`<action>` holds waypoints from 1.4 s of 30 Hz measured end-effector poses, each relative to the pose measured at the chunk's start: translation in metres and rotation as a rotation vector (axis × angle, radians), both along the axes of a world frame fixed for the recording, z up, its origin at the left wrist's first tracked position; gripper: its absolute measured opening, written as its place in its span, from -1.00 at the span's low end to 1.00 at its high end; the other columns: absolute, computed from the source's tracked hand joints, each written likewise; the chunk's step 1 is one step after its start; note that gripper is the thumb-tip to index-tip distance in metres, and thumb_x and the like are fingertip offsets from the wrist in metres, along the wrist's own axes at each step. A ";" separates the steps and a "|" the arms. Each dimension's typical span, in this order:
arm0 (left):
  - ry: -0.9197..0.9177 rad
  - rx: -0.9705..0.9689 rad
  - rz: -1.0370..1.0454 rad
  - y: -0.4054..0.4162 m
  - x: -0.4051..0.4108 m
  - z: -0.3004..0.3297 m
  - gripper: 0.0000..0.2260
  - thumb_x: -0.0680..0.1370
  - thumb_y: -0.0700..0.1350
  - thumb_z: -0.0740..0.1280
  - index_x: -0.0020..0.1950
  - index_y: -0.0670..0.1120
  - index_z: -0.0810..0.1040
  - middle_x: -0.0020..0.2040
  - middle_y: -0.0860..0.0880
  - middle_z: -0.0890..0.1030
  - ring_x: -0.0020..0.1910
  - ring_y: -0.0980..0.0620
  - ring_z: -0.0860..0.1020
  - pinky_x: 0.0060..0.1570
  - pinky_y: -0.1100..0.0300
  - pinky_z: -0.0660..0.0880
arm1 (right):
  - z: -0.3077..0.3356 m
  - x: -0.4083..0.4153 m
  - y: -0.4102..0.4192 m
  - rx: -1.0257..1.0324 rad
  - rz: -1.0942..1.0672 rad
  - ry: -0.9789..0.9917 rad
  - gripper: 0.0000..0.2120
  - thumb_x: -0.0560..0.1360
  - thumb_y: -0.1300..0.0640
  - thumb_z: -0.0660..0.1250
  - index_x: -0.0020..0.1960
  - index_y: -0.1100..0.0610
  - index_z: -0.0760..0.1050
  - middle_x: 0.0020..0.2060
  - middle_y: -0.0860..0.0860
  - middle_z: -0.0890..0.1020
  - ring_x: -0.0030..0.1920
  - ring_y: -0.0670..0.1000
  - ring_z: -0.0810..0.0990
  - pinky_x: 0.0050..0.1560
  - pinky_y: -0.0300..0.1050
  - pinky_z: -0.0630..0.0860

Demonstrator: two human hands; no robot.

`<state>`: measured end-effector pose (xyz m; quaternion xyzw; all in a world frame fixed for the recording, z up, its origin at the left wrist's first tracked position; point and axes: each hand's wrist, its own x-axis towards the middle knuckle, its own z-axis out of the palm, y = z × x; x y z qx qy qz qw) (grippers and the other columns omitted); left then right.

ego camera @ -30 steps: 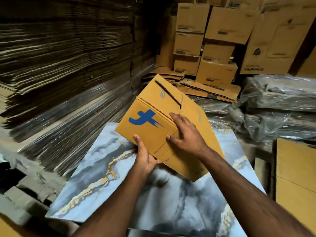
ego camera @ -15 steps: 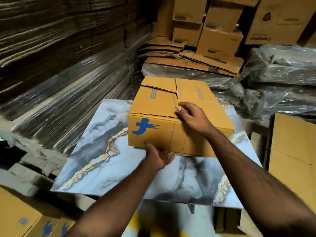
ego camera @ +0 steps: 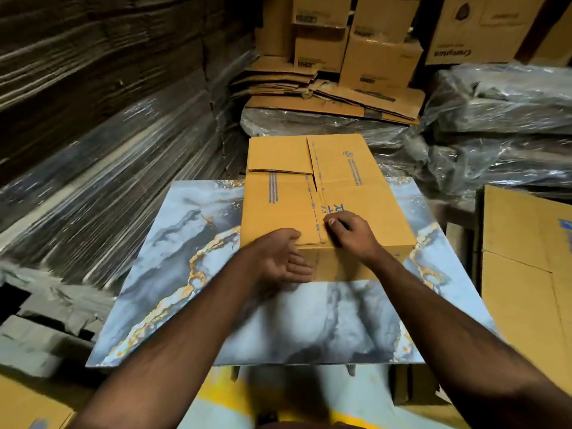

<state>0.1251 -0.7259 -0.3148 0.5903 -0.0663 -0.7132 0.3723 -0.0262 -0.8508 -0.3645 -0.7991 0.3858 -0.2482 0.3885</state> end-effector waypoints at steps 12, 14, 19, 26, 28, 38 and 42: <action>-1.249 -0.369 -0.193 -0.068 0.015 -0.019 -0.76 0.50 0.07 0.21 -0.06 -0.05 0.57 0.03 -0.18 0.59 0.04 -0.19 0.55 0.03 0.06 0.50 | 0.022 -0.008 -0.007 0.320 -0.111 -0.230 -0.67 0.67 0.09 0.19 -0.14 0.23 0.58 -0.20 0.18 0.66 -0.40 -0.20 0.45 -0.38 -0.32 0.34; -1.453 -0.245 -0.235 -0.084 0.012 -0.031 -0.63 0.55 0.13 0.23 0.26 -0.03 0.51 0.32 -0.16 0.44 0.35 -0.20 0.36 0.33 -0.01 0.31 | 0.021 -0.017 -0.019 0.350 -0.069 -0.179 -0.75 0.66 0.11 0.22 -0.07 0.17 0.61 -0.30 0.03 0.60 -0.41 -0.17 0.45 -0.39 -0.30 0.34; -1.567 -0.065 -0.319 -0.122 0.004 -0.046 -0.15 0.44 0.42 0.19 0.56 -0.09 0.14 0.59 -0.27 -0.08 0.57 -0.23 -0.13 0.44 -0.25 -0.18 | 0.026 -0.017 -0.054 0.326 -0.086 -0.168 -0.73 0.66 0.13 0.21 0.02 0.30 0.60 -0.20 0.08 0.61 -0.24 -0.03 0.50 -0.16 -0.13 0.41; -1.658 0.120 -0.437 -0.135 0.003 -0.056 -0.01 0.42 0.53 0.04 0.61 -0.10 -0.10 0.58 -0.27 -0.22 0.57 -0.23 -0.19 0.43 -0.28 -0.25 | 0.043 0.039 -0.091 0.416 -0.021 -0.136 -0.55 0.67 -0.07 0.14 0.09 0.33 0.53 0.05 0.32 0.60 -0.08 0.11 0.53 -0.04 -0.01 0.47; -1.599 0.182 -0.470 -0.139 0.006 -0.052 -0.01 0.42 0.51 0.09 0.61 -0.08 -0.17 0.57 -0.27 -0.28 0.56 -0.22 -0.25 0.43 -0.26 -0.29 | 0.034 0.066 -0.101 0.343 -0.156 -0.179 -0.66 0.66 -0.01 0.18 0.01 0.22 0.57 -0.04 0.19 0.64 -0.02 0.14 0.57 0.03 0.00 0.49; -1.547 0.242 -0.592 -0.150 0.004 -0.031 -0.09 0.43 0.33 0.27 0.58 -0.14 0.00 0.54 -0.35 0.00 0.53 -0.34 -0.01 0.45 -0.31 0.02 | -0.033 0.082 -0.105 -0.199 -0.200 0.072 -0.82 0.42 0.42 0.24 -0.03 0.34 0.57 -0.08 0.25 0.61 -0.02 0.25 0.52 -0.04 0.05 0.45; -1.672 0.121 -0.646 -0.151 0.020 0.011 -0.29 0.40 0.41 0.23 0.27 -0.14 0.48 0.26 -0.21 0.52 0.22 -0.21 0.50 0.01 0.07 0.42 | -0.037 0.080 -0.106 -0.346 -0.117 0.104 -0.86 0.36 0.42 0.33 -0.09 0.31 0.56 -0.14 0.24 0.59 -0.09 0.28 0.53 -0.11 0.05 0.45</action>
